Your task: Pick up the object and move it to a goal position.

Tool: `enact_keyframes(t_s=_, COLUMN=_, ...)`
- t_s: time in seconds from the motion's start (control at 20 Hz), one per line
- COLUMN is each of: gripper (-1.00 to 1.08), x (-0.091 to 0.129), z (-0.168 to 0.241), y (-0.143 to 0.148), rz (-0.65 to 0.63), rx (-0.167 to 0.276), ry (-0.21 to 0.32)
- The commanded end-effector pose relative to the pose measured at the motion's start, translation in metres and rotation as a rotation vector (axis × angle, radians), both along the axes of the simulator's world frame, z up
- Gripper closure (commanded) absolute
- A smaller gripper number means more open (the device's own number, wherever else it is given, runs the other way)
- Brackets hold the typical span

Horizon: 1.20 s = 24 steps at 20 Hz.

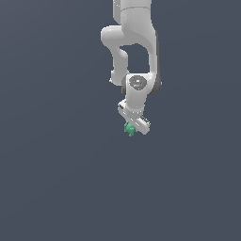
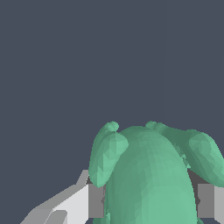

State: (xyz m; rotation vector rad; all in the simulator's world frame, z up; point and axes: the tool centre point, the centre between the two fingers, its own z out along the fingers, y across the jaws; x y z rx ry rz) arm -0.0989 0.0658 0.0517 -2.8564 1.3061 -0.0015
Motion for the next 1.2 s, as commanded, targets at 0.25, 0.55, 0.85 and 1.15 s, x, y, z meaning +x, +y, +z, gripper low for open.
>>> enact_keyframes(t_s=0.25, gripper=1.08, x=0.000, z=0.000, y=0.000, rz=0.000, rx=0.000, ry=0.000)
enact_keyframes(t_s=0.55, gripper=1.08, x=-0.003, z=0.004, y=-0.017, rz=0.000, rx=0.000, ry=0.000)
enact_keyframes(t_s=0.85, gripper=1.08, x=-0.011, z=0.014, y=-0.056, rz=0.000, rx=0.000, ry=0.000)
enact_keyframes(t_s=1.15, gripper=1.08, x=-0.022, z=0.030, y=-0.118, rz=0.000, rx=0.001, ry=0.000)
